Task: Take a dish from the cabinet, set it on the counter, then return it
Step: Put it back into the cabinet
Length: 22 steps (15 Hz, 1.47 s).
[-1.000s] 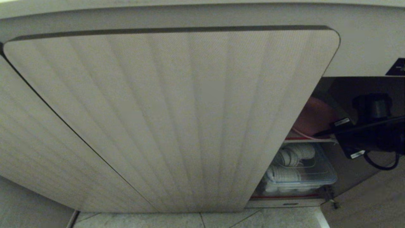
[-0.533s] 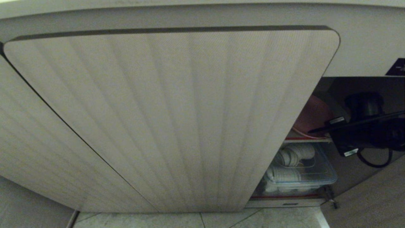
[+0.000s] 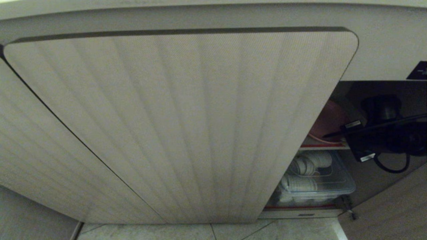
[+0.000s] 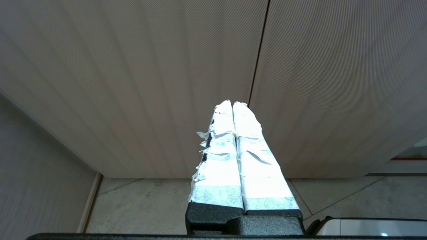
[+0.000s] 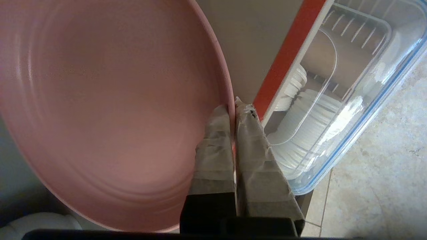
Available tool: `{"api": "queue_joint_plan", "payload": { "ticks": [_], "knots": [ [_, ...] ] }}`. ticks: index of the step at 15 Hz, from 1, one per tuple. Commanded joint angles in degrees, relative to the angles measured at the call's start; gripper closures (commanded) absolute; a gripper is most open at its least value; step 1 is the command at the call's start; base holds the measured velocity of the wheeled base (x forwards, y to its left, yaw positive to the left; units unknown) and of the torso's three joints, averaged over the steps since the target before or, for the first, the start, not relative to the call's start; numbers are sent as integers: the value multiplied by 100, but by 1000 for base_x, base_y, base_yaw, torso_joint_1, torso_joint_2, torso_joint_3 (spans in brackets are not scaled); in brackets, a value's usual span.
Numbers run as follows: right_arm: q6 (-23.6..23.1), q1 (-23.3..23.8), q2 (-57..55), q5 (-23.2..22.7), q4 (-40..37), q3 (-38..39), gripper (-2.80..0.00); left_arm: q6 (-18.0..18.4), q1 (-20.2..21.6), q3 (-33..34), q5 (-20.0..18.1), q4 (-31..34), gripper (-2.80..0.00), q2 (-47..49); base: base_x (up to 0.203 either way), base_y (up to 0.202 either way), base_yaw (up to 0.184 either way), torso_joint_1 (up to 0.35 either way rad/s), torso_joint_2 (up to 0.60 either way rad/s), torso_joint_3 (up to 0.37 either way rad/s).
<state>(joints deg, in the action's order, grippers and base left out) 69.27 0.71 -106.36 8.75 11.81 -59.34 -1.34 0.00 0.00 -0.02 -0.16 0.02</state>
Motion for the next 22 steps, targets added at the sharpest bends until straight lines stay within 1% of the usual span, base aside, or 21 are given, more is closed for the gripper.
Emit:
{"api": "queue_joint_plan", "payload": {
  "ticks": [1, 10, 19, 22],
  "knots": [
    [25, 0, -7, 39, 49, -43, 0, 2, 0, 0, 2, -2, 0, -2, 0, 0, 0, 0, 0, 0],
    [25, 8, 100, 55, 5, -117, 0, -7, 0, 0, 2, -2, 0, -2, 0, 0, 0, 0, 0, 0],
    [12, 8, 417, 47, 3, 184, 0, 2, 0, 0, 2, -2, 0, -2, 0, 0, 0, 0, 0, 0],
    [-201, 8, 578, 39, 4, 398, 0, -7, 0, 0, 2, -2, 0, -2, 0, 0, 0, 0, 0, 0]
  ]
}}
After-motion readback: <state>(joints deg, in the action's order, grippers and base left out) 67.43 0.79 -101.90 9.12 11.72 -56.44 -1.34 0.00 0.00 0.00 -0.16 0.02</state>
